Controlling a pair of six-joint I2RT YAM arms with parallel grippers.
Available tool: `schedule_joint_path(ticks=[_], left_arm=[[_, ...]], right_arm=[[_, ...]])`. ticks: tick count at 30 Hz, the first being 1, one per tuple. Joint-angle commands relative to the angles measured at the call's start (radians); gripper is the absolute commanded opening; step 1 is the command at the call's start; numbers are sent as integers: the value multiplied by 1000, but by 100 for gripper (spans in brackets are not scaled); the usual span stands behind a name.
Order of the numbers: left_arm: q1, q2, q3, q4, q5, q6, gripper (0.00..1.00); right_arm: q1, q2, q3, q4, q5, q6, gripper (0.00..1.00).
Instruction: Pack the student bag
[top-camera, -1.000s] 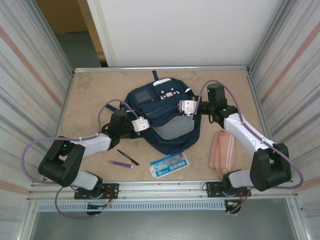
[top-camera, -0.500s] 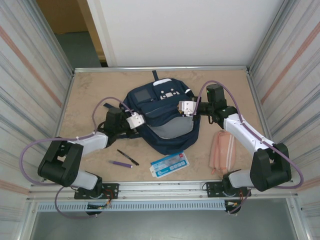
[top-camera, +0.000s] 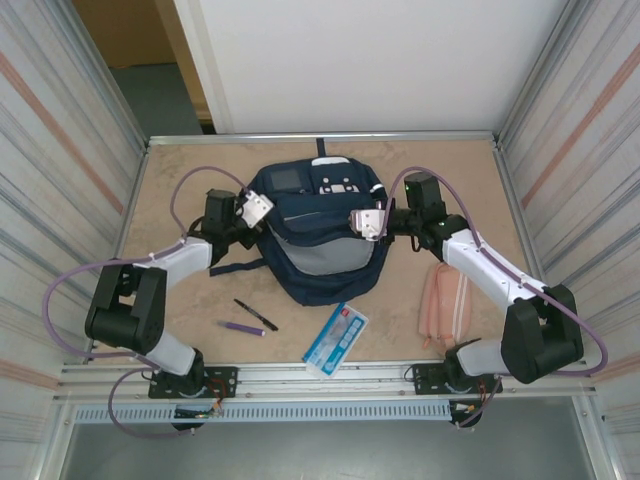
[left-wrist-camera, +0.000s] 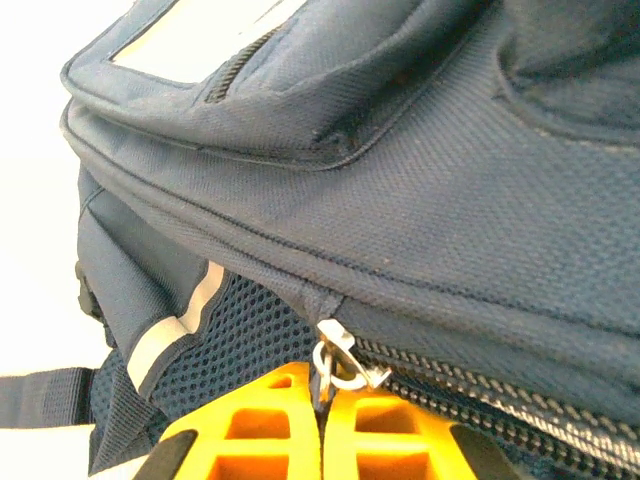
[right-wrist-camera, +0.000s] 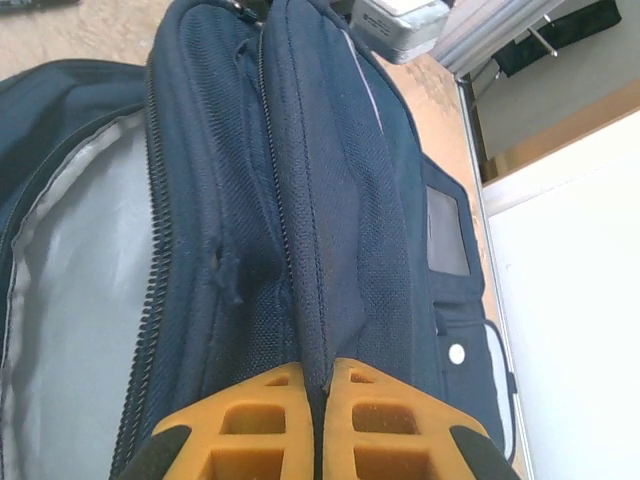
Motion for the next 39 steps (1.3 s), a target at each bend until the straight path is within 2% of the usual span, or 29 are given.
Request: schedule_joint_path(ticks=[1, 4, 7, 12, 15, 19, 23, 27, 32, 36, 39], left_arm=[[70, 34, 40, -55, -175, -83, 19], [72, 18, 31, -37, -192, -97, 36], [71, -58, -25, 16, -180, -145, 42], [69, -242, -106, 73, -188, -282, 47], [64, -333, -153, 123, -145, -337, 53], [51, -382, -132, 87, -88, -438, 55], [49, -383, -77, 14, -82, -610, 57], [49, -415, -74, 18, 24, -671, 58], [49, -465, -82, 11, -2, -777, 60], [49, -479, -58, -53, 25, -860, 63], [49, -455, -20, -130, 75, -931, 64]], right_arm=[[-6, -35, 8, 17, -50, -28, 0], [-2, -29, -1, 51, -23, -6, 0], [9, -4, -16, 148, 14, 69, 0], [72, 15, -4, 175, 58, 161, 0], [104, 25, 10, 212, 107, 215, 0], [146, 56, 81, 225, 233, 317, 0], [176, 98, 213, 174, 389, 522, 0], [200, 123, 239, 164, 493, 523, 0], [219, 128, 190, 187, 548, 457, 0], [225, 124, 109, 194, 450, 387, 0], [226, 123, 75, 120, 399, 388, 0]])
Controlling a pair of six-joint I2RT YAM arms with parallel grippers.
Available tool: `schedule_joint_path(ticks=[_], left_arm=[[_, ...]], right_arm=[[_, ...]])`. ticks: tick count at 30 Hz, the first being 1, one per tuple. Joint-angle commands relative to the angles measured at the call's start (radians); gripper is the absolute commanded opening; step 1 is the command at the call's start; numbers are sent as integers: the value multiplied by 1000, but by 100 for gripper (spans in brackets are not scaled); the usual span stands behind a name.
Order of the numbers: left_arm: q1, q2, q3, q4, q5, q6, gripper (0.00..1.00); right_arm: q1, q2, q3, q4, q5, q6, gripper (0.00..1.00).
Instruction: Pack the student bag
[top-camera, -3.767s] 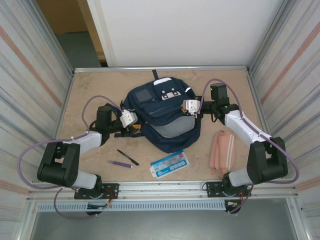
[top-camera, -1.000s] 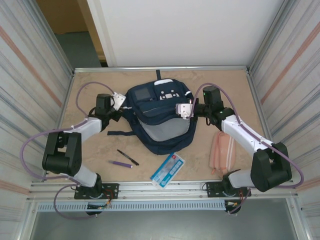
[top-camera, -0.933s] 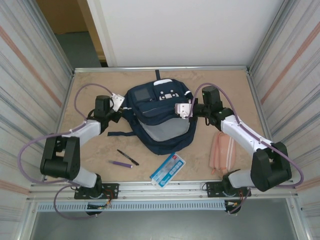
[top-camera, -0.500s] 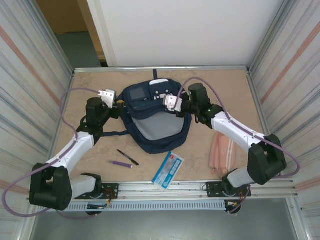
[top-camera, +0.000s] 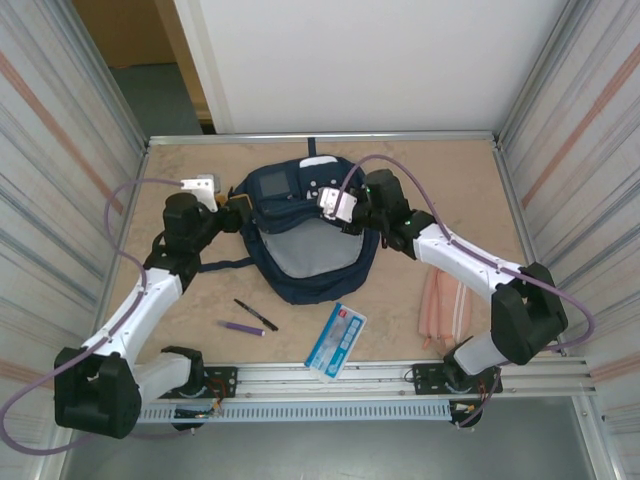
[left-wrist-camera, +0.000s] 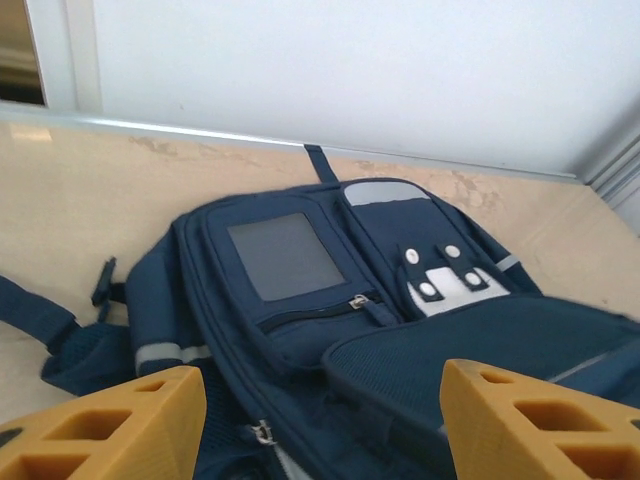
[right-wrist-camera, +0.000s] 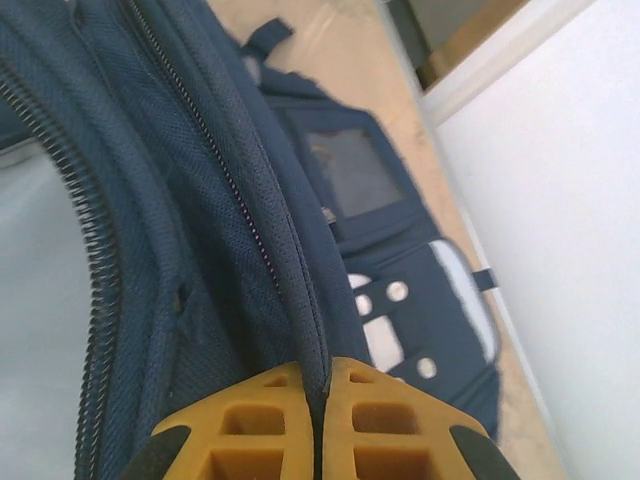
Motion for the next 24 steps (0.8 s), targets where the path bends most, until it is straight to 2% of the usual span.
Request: schedule_joint_path(ticks=[1, 2, 5, 7, 10, 11, 14, 16, 18, 21, 24], left_arm=[[-4, 14, 70, -111, 84, -130, 64], [-4, 24, 80, -141, 101, -150, 64], [-4, 58, 87, -167, 168, -213, 63], [-11, 79, 91, -176, 217, -227, 62], [-65, 94, 105, -217, 202, -177, 62], [-88, 94, 109, -227, 188, -160, 62], [-158, 97, 122, -245, 153, -122, 61], [-212, 103, 139, -252, 141, -61, 61], [-269, 116, 156, -273, 79, -23, 61], [-317, 149, 163, -275, 17, -20, 61], [-335, 180, 166, -258, 5, -22, 60]], right_arm=[[3, 2, -33, -15, -12, -12, 0], [4, 5, -52, -8, 11, 7, 0], [5, 1, -120, 52, 100, 134, 23], [-3, -21, -142, 46, 161, 275, 31], [-10, -77, -188, 57, 261, 455, 48], [-12, -98, -195, 50, 296, 521, 51], [-21, -176, -175, -96, 408, 849, 52], [-54, -208, -141, -266, 446, 1082, 53], [-115, -216, -114, -430, 455, 1269, 55], [-230, -201, -102, -606, 387, 1416, 56], [-328, -173, -124, -686, 304, 1472, 56]])
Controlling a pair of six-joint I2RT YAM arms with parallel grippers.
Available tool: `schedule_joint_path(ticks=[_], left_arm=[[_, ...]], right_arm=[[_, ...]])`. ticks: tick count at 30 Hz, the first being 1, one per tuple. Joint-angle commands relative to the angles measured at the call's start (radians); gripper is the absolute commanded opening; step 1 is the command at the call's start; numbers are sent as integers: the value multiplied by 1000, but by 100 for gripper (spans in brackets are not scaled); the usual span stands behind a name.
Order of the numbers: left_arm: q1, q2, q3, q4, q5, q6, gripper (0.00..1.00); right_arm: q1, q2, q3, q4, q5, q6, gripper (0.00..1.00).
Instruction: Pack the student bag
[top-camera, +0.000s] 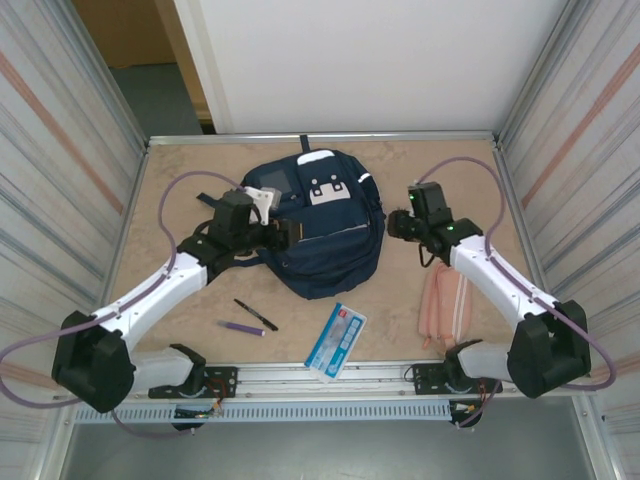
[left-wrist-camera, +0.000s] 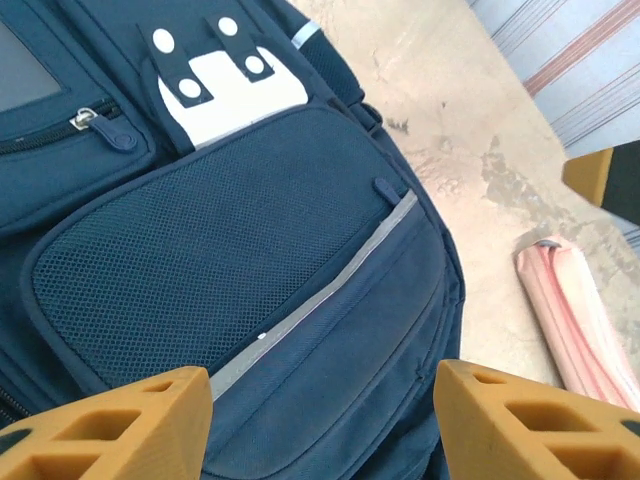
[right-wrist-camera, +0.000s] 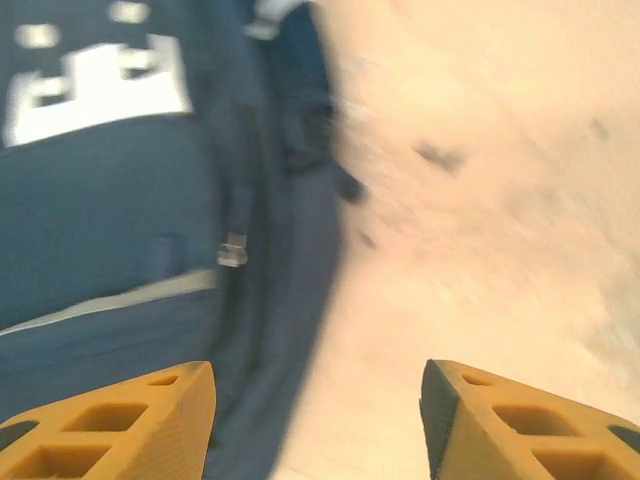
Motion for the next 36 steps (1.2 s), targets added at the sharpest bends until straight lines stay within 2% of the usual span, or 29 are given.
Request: schedule_joint_path(ticks=[1, 6, 8, 10, 13, 18, 22, 26, 30, 33, 36], left_arm=[[-14, 30, 23, -11, -70, 36, 60], [-55, 50, 44, 18, -65, 21, 60], [-90, 57, 47, 38, -69, 27, 60], [-126, 73, 51, 54, -69, 21, 60], [-177, 122, 70, 74, -13, -10, 59], [-288, 220, 107, 127, 57, -10, 59], [-359, 295, 168, 113, 128, 19, 59], [-382, 369, 217, 113, 191, 19, 59], [-384, 440, 239, 159, 242, -16, 59], [-383, 484, 272, 161, 246, -34, 59], [-381, 502, 302, 150, 251, -26, 59]], right_arm=[[-79, 31, -26, -239, -54, 228, 56], [-227, -4, -117, -302, -97, 254, 50], [-251, -46, -162, -297, -122, 260, 41], [-255, -92, -198, -312, -124, 285, 36], [-268, -139, -268, -294, -100, 306, 27], [-294, -90, -327, -200, -146, 281, 24], [-295, -46, -377, -102, -202, 270, 27], [-292, -53, -365, -92, -215, 259, 27], [-300, -71, -361, -49, -232, 239, 3], [-297, -93, -355, 5, -319, 202, 0], [-297, -145, -382, 125, -468, 130, 0]])
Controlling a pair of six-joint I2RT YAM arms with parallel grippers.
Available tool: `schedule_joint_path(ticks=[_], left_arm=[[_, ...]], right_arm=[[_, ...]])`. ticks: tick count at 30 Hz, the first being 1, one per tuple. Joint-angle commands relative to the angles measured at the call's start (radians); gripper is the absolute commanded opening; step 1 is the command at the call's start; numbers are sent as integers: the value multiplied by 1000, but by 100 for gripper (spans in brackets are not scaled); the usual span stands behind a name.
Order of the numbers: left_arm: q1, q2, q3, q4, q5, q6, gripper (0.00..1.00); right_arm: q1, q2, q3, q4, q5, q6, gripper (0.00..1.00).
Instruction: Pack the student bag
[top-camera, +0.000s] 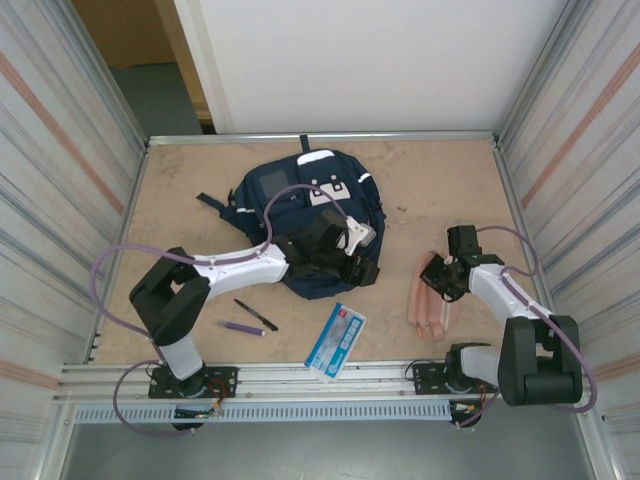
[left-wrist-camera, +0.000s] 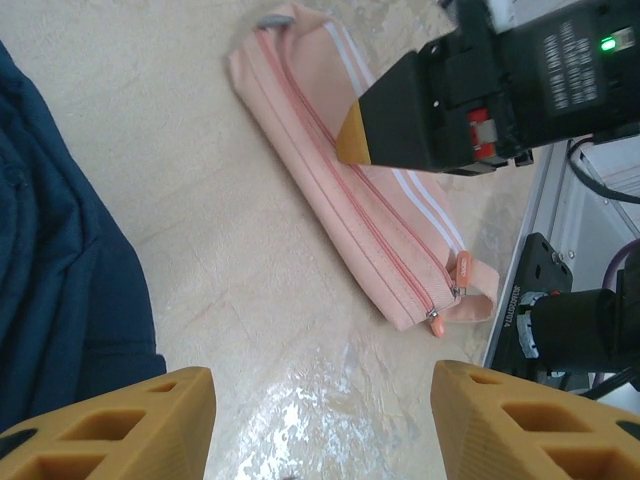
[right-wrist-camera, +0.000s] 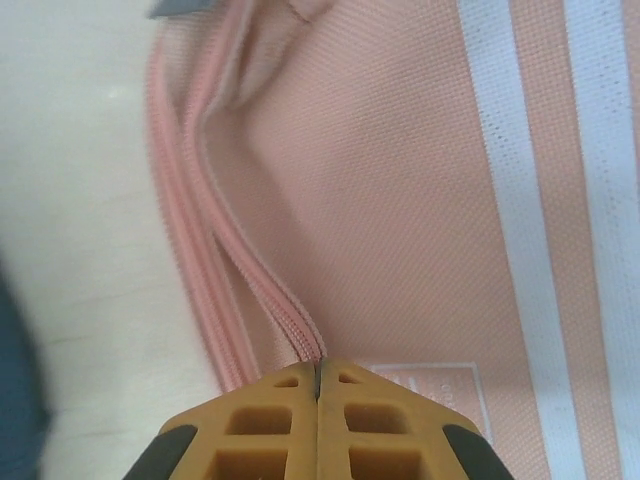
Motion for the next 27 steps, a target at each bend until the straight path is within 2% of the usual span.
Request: schedule_joint_path(ticks=[1, 3, 9, 14, 17, 20, 21, 24, 27], left_arm=[[8, 1, 49, 19, 41, -10, 60], [21, -3, 49, 23, 54, -30, 60], [79, -24, -1, 108, 222, -106, 62], [89, -45, -51, 222, 257, -132, 64], [93, -13, -48, 212, 225, -134, 63], [112, 5, -81, 292, 235, -191, 62], [123, 1, -98, 316, 232, -205, 58], [151, -22, -143, 361, 218, -221, 28], [168, -43, -158, 338, 240, -162, 9]], right_arm=[[0, -71, -17, 146, -183, -93, 0], [4, -95, -10, 186, -245, -117, 0], [43, -101, -16, 385, -387, -75, 0], [153, -93, 16, 480, -391, -24, 0], [205, -78, 39, 519, -389, 22, 0], [255, -66, 44, 554, -374, 45, 0], [271, -60, 46, 564, -367, 45, 0], [293, -26, 55, 573, -370, 60, 0], [306, -2, 34, 637, -376, 96, 0]])
